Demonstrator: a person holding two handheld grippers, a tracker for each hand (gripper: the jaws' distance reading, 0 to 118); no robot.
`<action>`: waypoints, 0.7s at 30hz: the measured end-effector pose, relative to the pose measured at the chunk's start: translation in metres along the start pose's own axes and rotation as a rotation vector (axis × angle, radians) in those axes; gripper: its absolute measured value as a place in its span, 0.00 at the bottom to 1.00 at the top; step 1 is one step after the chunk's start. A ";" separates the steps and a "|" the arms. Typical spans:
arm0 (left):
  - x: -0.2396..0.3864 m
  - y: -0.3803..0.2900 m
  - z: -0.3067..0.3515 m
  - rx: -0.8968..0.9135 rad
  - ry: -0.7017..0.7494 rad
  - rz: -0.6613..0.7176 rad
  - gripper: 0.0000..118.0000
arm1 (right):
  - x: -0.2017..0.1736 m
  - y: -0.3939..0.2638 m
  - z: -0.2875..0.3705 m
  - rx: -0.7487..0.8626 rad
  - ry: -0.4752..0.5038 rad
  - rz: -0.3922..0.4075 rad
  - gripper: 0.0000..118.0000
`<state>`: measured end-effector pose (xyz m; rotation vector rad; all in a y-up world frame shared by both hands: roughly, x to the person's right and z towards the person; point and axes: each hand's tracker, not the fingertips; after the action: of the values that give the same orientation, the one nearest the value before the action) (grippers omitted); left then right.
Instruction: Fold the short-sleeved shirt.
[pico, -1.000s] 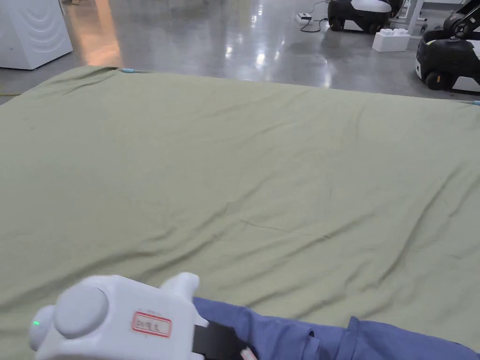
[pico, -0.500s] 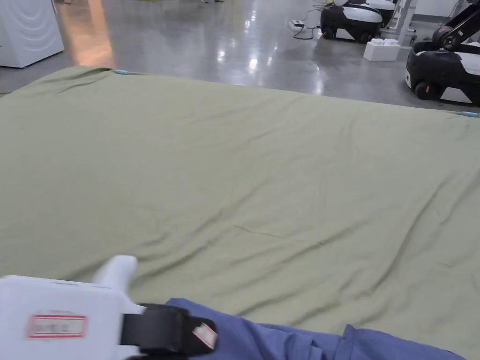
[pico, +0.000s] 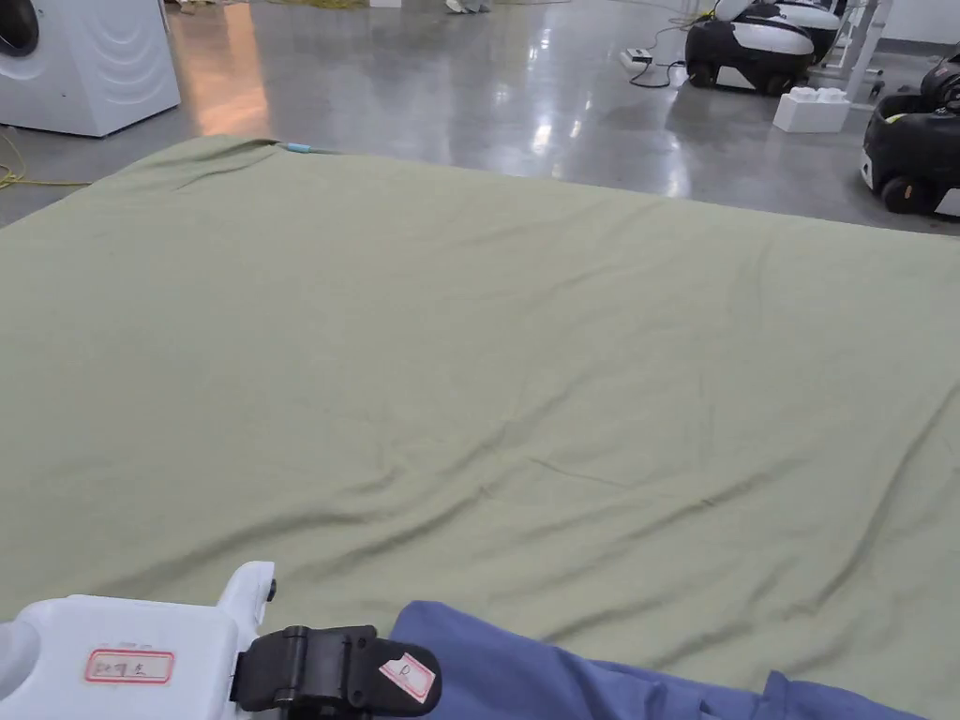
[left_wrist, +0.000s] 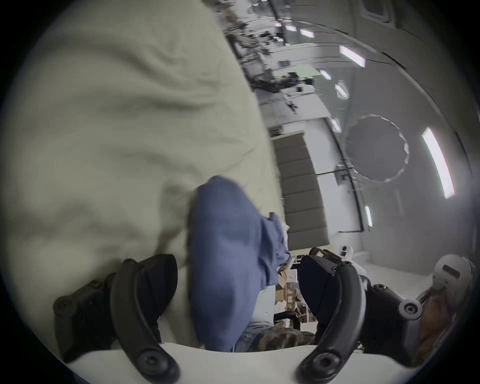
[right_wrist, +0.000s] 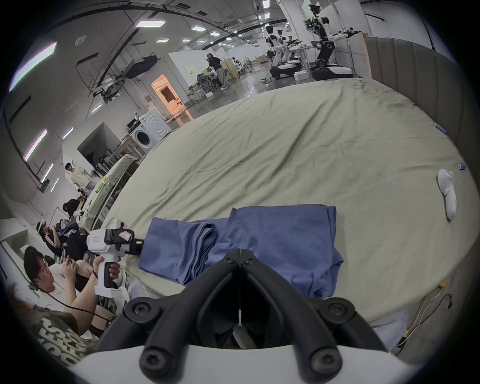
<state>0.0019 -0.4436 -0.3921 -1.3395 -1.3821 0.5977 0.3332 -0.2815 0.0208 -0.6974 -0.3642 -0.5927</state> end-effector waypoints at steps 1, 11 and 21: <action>-0.001 0.001 -0.013 0.003 0.015 0.017 0.90 | -0.001 0.001 0.000 -0.001 0.002 0.000 0.02; 0.003 -0.008 -0.018 0.008 -0.046 0.317 0.12 | -0.002 0.006 0.008 0.011 -0.028 0.002 0.02; 0.052 -0.005 0.113 0.248 0.437 0.241 0.12 | 0.005 0.006 0.004 0.021 -0.025 0.000 0.02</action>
<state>-0.0913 -0.3624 -0.4046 -1.3438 -0.7752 0.5720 0.3404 -0.2772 0.0236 -0.6852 -0.3926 -0.5799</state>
